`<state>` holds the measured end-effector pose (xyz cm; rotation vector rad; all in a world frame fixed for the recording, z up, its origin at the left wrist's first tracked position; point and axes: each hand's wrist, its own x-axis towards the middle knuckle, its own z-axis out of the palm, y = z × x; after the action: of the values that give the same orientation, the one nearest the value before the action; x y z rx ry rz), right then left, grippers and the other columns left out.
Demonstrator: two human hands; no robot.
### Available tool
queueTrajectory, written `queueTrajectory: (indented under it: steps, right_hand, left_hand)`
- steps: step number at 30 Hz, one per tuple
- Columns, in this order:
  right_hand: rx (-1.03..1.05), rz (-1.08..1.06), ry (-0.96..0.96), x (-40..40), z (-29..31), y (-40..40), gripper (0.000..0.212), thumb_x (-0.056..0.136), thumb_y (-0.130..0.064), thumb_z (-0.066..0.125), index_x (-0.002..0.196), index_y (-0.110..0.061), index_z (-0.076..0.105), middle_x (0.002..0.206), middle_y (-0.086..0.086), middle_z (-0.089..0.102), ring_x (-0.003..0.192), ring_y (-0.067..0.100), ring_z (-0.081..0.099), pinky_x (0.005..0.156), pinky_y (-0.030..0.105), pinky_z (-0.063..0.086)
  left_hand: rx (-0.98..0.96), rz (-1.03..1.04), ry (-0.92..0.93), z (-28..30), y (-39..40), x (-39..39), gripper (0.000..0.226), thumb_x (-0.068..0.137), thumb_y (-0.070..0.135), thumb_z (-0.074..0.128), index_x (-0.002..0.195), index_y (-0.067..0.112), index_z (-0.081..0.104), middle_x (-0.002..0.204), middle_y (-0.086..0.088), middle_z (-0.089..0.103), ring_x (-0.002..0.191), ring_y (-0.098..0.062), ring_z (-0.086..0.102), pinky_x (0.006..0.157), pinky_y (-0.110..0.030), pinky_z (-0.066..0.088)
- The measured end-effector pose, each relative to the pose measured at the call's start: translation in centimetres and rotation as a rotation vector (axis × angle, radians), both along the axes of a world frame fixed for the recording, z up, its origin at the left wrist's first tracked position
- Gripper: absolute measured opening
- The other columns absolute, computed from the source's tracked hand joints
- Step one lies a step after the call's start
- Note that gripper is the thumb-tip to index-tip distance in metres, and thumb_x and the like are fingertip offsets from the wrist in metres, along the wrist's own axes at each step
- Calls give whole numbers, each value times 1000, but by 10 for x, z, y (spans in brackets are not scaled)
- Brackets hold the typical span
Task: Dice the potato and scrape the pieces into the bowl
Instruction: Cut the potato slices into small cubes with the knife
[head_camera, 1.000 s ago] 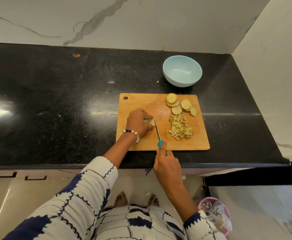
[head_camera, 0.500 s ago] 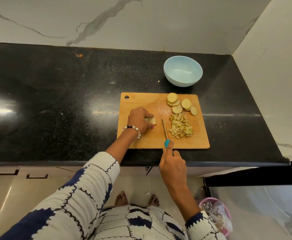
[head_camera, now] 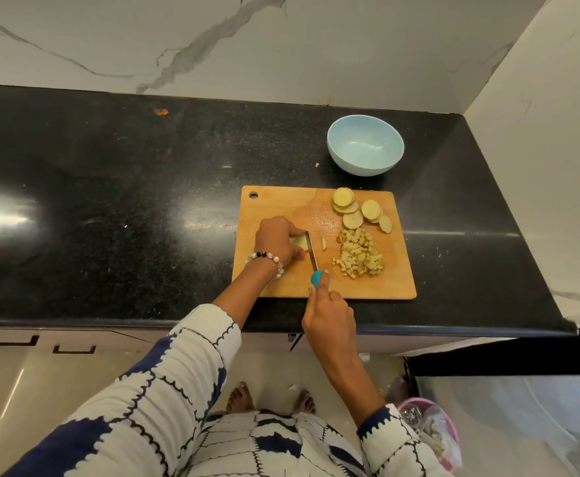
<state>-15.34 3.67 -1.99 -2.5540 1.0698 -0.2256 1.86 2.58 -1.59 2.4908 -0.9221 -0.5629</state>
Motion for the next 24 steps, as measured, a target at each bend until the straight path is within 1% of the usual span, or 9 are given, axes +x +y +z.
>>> queueTrajectory:
  steps: [6, 10, 14, 15, 16, 18, 19, 21, 24]
  right_hand:
    - [29, 6, 25, 14, 1, -7, 54, 103, -28, 26, 149, -4, 13, 100, 15, 60, 82, 28, 59, 61, 31, 35]
    - [-10, 26, 125, 27, 0, -12, 54, 103, -26, 24, 149, -1, 10, 108, 17, 59, 88, 29, 60, 64, 31, 33]
    - [36, 43, 183, 17, 1, -6, 58, 102, -22, 31, 149, -2, 4, 113, 18, 56, 87, 28, 60, 64, 31, 39]
    - [13, 40, 171, 9, 2, -2, 60, 100, -19, 39, 148, 1, 9, 107, 18, 58, 81, 28, 61, 60, 32, 39]
    - [-32, 49, 169, 1, 1, 2, 62, 94, -16, 52, 144, 6, 22, 92, 18, 61, 67, 27, 61, 51, 31, 35]
    - [-137, 49, 148, -16, -3, 14, 60, 77, -13, 75, 126, 11, 50, 61, 11, 55, 38, 21, 48, 39, 24, 21]
    - [-157, 48, 114, -21, -4, 18, 57, 73, -13, 77, 120, 12, 56, 55, 9, 51, 32, 19, 43, 38, 22, 18]
    - [-152, 67, 95, -27, -2, 21, 54, 72, -12, 77, 117, 11, 59, 53, 8, 49, 30, 18, 41, 38, 20, 17]
    - [-120, 39, 130, -19, -1, 17, 58, 73, -13, 78, 122, 9, 56, 56, 9, 51, 33, 18, 43, 37, 22, 19]
  left_hand:
    - [46, -7, -30, 1, -1, 1, 55, 69, 39, 79, 120, 28, 62, 111, 0, 65, 103, -21, 57, 86, -30, 48]
    - [29, 12, -31, 1, -2, 0, 52, 68, 37, 80, 117, 24, 65, 109, 1, 65, 102, -21, 57, 84, -29, 48]
    - [4, 29, -20, -2, -1, -2, 50, 68, 35, 80, 115, 25, 66, 108, 0, 66, 99, -20, 58, 82, -29, 47]
    - [-2, 37, -12, -2, -1, -2, 50, 68, 34, 81, 114, 24, 67, 108, 0, 66, 99, -21, 58, 83, -30, 47]
    - [-8, 45, -9, -3, 0, -2, 50, 67, 34, 81, 114, 24, 67, 109, 0, 66, 100, -21, 58, 84, -30, 47]
    - [-17, 55, -9, -4, 0, -2, 51, 67, 34, 81, 114, 23, 67, 111, 0, 65, 103, -21, 57, 86, -30, 47]
    - [-16, 55, -7, -4, -1, -2, 52, 67, 34, 81, 114, 22, 67, 112, 0, 64, 104, -21, 56, 87, -31, 47]
    - [-1, 57, 6, -3, -1, -2, 54, 65, 35, 82, 115, 22, 66, 114, -1, 64, 104, -21, 57, 88, -30, 47]
    - [12, 62, 27, -1, -2, 0, 56, 62, 33, 84, 115, 22, 66, 114, -1, 64, 104, -21, 57, 88, -29, 47]
